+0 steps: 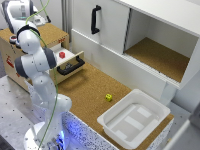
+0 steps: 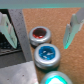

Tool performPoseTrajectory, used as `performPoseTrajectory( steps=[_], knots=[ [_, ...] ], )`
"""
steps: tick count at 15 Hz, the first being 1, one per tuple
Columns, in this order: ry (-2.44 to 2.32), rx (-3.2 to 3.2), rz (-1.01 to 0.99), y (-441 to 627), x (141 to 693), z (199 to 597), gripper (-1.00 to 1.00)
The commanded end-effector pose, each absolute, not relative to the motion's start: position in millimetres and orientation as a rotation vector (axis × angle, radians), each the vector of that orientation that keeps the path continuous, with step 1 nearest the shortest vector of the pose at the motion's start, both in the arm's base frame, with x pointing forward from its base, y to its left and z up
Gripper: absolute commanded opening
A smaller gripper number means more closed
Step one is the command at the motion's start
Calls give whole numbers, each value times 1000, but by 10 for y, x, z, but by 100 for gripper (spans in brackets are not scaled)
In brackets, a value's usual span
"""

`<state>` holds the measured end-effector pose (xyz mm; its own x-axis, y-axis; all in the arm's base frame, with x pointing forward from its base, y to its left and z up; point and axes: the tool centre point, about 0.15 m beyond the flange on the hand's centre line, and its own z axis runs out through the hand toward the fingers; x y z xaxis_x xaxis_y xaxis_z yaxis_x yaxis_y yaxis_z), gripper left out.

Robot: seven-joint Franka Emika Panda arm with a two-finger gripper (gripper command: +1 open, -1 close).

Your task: Turn on the blue led light

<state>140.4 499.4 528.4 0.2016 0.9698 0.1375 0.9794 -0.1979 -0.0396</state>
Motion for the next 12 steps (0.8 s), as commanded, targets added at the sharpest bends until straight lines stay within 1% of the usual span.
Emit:
performPoseTrajectory(
  steps=[1, 8, 12],
  knots=[
    [-1995, -2409, 26, 5408, 1293, 5043, -100],
    [-1942, -2419, 4, 5431, 1558, 4771, -100],
    [-1864, -2457, 36, 5370, 1634, 4490, -100]
  ],
)
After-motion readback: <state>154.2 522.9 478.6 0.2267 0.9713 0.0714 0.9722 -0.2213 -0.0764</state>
